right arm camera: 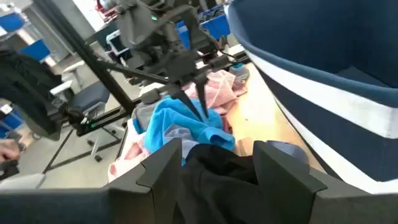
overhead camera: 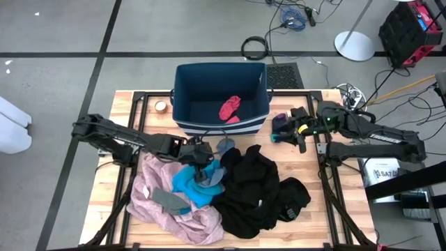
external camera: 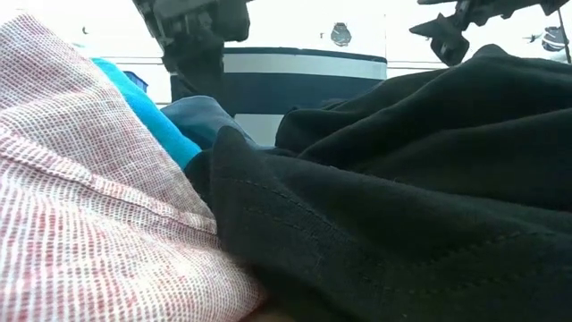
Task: Sort clothes
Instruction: Put the dark blue sock into the blue laundry bin
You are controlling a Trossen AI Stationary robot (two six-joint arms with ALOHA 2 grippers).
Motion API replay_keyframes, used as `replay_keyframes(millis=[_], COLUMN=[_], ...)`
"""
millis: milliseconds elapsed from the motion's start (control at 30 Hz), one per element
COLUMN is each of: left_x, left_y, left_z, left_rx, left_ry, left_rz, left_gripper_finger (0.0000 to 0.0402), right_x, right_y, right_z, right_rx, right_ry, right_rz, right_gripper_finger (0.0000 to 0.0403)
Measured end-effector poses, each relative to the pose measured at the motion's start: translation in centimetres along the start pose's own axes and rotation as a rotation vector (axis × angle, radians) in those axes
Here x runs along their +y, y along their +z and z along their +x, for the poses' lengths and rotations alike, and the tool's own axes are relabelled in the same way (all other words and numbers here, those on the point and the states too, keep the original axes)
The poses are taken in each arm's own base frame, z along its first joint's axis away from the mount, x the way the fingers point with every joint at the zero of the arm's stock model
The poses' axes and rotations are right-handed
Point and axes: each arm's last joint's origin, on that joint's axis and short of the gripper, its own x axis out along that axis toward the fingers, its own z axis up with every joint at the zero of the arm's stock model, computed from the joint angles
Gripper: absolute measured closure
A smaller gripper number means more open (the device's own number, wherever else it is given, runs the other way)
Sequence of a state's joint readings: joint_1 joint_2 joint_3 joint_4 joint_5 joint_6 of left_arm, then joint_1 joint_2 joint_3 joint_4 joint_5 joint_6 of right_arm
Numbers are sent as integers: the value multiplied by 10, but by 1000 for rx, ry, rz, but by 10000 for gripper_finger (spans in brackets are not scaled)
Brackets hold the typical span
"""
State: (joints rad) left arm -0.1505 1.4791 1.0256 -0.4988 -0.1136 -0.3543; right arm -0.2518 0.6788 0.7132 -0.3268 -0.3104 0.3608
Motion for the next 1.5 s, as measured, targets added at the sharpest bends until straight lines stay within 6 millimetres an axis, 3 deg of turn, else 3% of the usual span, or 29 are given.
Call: replay_keyframes(millis=[267,533,733,1033,1200,1500], left_x=[-2,-2,-2,-5,-5,-5], left_y=[-7,-8,-7,-1,-1,-1], left_z=[27,33,34,34,34,34], left_rx=[81,93,82,23,24,16], left_ry=[19,22,19,1,1,-2], left_rz=[112,113,111,104,104,103], left_gripper_finger=[325,315,315,314,314,314], right_x=[7,-5,-19,-47,-66,-89], right_y=[-7,-34,-59,-90,-99,-101], right_z=[4,0,-5,35,46,65], right_rx=[49,202,336,336,381,450], right_ry=[-10,-392,-786,-945,-1087,-1078], right_rz=[-23,215,396,418,402,381], right_gripper_finger=[218,218,218,218,218,218])
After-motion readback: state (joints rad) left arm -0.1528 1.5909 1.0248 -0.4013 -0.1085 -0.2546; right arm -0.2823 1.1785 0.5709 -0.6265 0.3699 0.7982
